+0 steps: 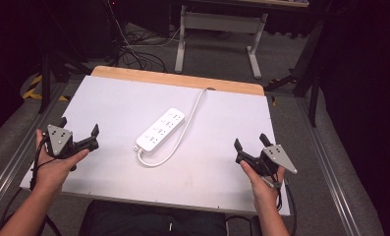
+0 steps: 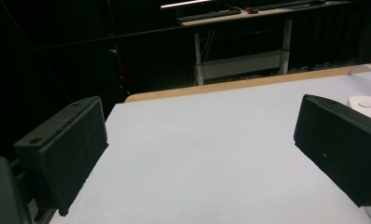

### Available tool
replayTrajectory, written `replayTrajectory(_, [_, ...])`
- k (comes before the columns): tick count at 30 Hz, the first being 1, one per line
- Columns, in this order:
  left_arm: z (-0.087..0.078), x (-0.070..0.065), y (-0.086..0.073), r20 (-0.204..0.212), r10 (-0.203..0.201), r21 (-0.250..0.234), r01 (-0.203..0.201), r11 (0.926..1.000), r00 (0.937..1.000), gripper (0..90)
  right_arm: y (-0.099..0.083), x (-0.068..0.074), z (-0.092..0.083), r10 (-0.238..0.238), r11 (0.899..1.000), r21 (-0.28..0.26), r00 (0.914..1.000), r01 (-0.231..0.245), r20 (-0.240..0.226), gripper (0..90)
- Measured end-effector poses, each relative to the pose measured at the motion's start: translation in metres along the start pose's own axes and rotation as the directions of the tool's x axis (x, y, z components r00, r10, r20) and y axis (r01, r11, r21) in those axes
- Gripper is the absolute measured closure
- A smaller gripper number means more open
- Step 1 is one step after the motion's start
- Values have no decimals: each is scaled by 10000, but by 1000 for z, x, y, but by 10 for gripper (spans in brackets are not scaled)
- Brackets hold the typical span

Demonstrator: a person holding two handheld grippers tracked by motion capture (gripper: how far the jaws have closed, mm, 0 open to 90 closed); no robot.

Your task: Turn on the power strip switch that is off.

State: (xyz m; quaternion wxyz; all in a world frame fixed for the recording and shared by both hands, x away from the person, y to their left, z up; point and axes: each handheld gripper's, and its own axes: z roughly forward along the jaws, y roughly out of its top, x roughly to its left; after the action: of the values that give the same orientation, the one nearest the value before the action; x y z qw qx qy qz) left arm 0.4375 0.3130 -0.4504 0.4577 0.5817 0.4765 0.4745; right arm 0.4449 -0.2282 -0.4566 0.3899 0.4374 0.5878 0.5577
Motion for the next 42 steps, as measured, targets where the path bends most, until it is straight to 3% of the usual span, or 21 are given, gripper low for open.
replayTrajectory(13, [0, 0, 0, 32, 10, 12, -10, 10000, 10000, 42, 0, 0, 0, 16, 10000, -10, 10000, -16, -37, 79])
replayTrajectory(22, [0, 1, 0, -124, 17, 199, -15, 9998, 9999, 109, 0, 0, 0, 57, 10000, -29, 10000, -57, -65, 79])
replayTrajectory(24, [-1, 2, 1, -312, -69, 352, 80, 9993, 9995, 188, 0, 0, 0, 99, 9999, -28, 9999, -99, -132, 84])
replayTrajectory(25, [-1, 3, 2, -247, -153, 430, 164, 9989, 9996, 276, 0, 0, 0, 120, 9999, -44, 9998, -121, -152, 85])
replayTrajectory(29, [-3, 9, 6, 568, -802, 1056, 739, 9917, 9952, 473, 0, 0, -1, 154, 9999, -18, 9997, -154, -198, 93])
replayTrajectory(32, [-2, 12, 7, 1162, -1027, 1498, 848, 9851, 9879, 554, 0, 1, 0, 191, 9998, 69, 9995, -189, -262, 101])
replayTrajectory(36, [-4, 17, 10, 1379, -1499, 1887, 1226, 9743, 9790, 704, 0, 1, 0, 175, 9998, 53, 9994, -173, -298, 105])
replayTrajectory(42, [-9, 25, 14, 1344, -1733, 1938, 1456, 9702, 9757, 894, 0, 1, 0, 576, 9983, 112, 9972, -571, -485, 125])
